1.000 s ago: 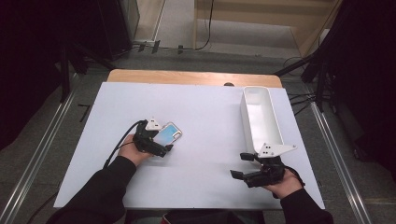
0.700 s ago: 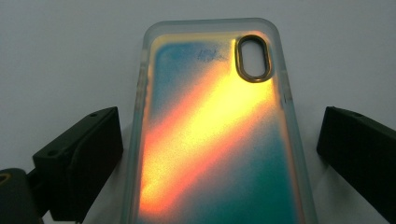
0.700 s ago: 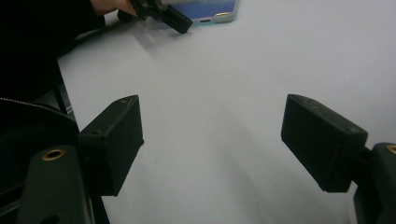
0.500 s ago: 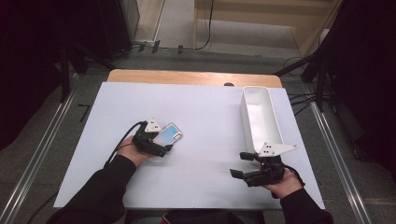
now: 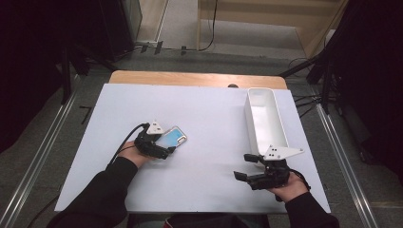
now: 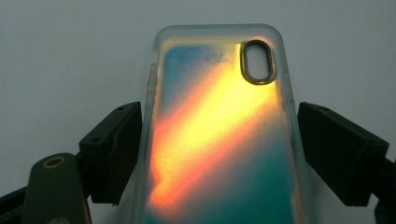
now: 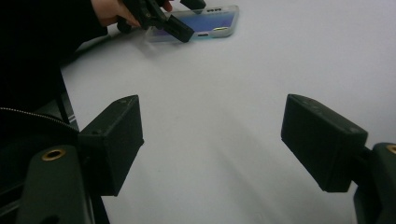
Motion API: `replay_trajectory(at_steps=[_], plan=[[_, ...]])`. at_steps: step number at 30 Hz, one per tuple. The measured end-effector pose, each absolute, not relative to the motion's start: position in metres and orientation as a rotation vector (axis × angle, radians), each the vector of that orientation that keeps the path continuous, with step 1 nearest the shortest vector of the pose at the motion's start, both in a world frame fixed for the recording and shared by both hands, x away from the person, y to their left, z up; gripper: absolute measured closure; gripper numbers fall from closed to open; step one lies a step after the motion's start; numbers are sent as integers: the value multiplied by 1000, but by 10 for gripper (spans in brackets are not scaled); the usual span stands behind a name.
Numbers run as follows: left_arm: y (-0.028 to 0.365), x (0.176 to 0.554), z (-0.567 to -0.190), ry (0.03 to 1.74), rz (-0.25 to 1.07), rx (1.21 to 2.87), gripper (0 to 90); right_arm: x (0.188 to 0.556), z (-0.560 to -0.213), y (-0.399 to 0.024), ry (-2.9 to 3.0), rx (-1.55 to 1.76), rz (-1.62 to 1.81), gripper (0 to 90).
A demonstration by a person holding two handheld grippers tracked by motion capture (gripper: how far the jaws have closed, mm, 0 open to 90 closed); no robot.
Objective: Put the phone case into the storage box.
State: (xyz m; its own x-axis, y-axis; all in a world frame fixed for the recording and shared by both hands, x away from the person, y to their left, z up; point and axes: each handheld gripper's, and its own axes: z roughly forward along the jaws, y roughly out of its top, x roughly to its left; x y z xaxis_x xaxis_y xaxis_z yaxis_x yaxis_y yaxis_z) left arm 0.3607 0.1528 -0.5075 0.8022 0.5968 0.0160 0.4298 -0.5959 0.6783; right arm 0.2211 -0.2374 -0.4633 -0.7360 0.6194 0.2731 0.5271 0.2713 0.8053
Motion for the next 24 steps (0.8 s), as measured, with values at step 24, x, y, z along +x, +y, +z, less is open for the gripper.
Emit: replay_trajectory(at_steps=[24], plan=[[160,354,-480,844,224,2138,166,223,-456,-239,2443,1110,1465,207]])
